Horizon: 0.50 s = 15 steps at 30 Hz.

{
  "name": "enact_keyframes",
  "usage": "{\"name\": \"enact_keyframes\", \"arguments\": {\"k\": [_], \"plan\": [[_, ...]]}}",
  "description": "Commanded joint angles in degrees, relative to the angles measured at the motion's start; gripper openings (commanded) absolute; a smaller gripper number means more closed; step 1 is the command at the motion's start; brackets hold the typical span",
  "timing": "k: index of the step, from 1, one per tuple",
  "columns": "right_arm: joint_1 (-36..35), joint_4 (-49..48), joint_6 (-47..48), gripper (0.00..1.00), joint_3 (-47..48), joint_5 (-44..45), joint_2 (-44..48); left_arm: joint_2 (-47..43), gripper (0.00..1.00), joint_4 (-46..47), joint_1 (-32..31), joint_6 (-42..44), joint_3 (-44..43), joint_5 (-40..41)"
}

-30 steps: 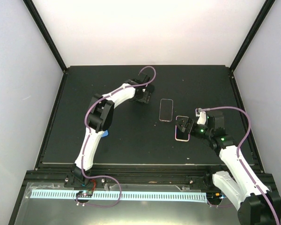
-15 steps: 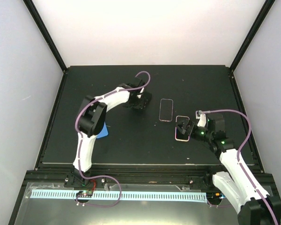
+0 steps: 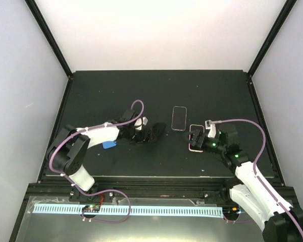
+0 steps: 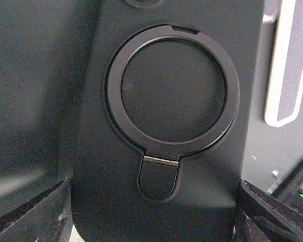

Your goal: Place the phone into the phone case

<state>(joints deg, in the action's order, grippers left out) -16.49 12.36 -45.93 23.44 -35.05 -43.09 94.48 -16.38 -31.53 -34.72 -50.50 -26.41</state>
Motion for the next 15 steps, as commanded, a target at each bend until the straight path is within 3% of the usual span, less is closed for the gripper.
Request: {"name": "enact_keyframes", "arguments": {"k": [1, 8, 15], "plan": [[-3.9, -6.71, -4.8, 0.93, -1.59, 2.67, -2.35, -4.63, 0.63, 16.43, -2.67, -9.75, 6.52, -11.39], [-12.47, -16.42, -13.41, 0.84, -5.19, 10.0, -7.56, -8.94, 0.65, 28.65, -10.42, -20.71, 15.62, -12.28], [-14.22, -20.53, -17.68, 0.72, -7.42, 14.46, -9.84, -8.0, 0.66, 34.88, -14.9, -24.28, 17.78, -11.24]]}}
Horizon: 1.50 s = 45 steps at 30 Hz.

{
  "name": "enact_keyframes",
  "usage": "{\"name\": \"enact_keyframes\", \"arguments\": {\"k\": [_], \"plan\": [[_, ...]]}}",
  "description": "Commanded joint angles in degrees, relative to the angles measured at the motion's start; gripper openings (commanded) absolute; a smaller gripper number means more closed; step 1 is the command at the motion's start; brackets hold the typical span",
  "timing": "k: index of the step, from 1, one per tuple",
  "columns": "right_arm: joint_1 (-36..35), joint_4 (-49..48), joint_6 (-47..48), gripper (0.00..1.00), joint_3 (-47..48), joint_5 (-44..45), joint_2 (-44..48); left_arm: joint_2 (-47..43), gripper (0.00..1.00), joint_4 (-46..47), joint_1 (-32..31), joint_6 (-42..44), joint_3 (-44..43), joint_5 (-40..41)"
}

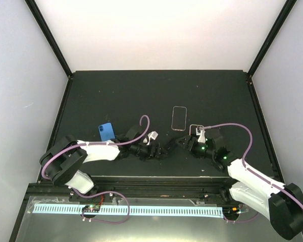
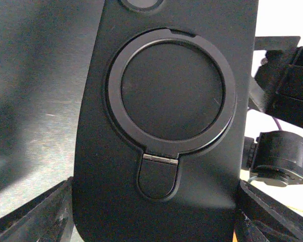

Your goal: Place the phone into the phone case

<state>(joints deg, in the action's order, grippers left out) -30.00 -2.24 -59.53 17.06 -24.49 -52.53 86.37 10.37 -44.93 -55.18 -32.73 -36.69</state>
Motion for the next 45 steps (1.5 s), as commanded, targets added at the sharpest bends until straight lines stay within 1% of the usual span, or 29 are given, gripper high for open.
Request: {"name": "enact_keyframes", "arguments": {"k": [1, 5, 10, 14, 17, 20, 25, 26, 31, 33, 36, 38, 42, 45], "plan": [[-0.82, -6.35, -4.38, 0.7, -1.2, 4.3, -0.54, 0.77, 0.66, 8.25, -1.82, -3.81, -0.3, -0.97], [-1.91, -6.64, -4.92, 0.63, -1.68, 6.43, -0.88, 2.62, 0.68, 9.67, -3.57, -4.39, -1.19, -1.04], [-2.34, -7.83, -5.38, 0.59, -1.55, 6.62, -1.52, 4.22, 0.7, 12.02, -4.87, -5.46, -1.37, -1.02], [-2.88, -8.33, -4.96, 0.53, 0.09, 6.49, -3.68, 6.01, 0.71, 12.76, -5.44, -5.69, -1.3, -0.84], [-4.31, -11.0, -5.47, 0.51, -0.02, 6.98, -6.1, 6.87, 0.75, 12.89, -6.33, -5.77, -1.62, -0.65], [-4.92, -13.18, -5.64, 0.49, 0.43, 6.08, -9.04, 6.53, 0.82, 11.53, -6.49, -5.44, -1.62, 0.24], [-5.27, -14.01, -4.73, 0.43, 2.16, 5.84, -11.85, 4.2, 0.97, 5.72, -6.49, -3.16, -1.91, 3.97], [-5.26, -14.37, -4.79, 0.42, 2.45, 5.59, -12.19, 3.94, 0.99, 5.03, -6.49, -2.84, -2.09, 4.26], [-6.06, -15.29, -5.12, 0.4, 4.82, 4.55, -14.39, 3.54, 0.99, 3.37, -6.45, -2.21, -2.86, 4.61], [-6.34, -15.28, -5.11, 0.4, 5.73, 4.54, -15.81, 2.8, 0.99, 1.7, -6.41, -1.78, -2.87, 6.16], [-6.57, -15.8, -5.03, 0.4, 6.6, 4.01, -18.42, 0.74, 0.99, -1.75, -6.32, -0.98, -2.86, 9.26], [-6.6, -15.94, -4.53, 0.4, 7.13, 3.58, -19.79, -1.24, 0.97, -6.38, -6.23, -0.21, -3.24, 12.82], [-6.64, -13.69, -2.47, 0.41, 7.31, 4.66, -19.1, -5.96, 0.97, -22.47, -5.89, 0.3, -6.91, 26.18], [-6.59, -11.77, -1.44, 0.45, 6.81, 5.87, -16.51, -7.95, 0.99, -33.44, -5.41, 0.03, -10.1, 34.44]]}}
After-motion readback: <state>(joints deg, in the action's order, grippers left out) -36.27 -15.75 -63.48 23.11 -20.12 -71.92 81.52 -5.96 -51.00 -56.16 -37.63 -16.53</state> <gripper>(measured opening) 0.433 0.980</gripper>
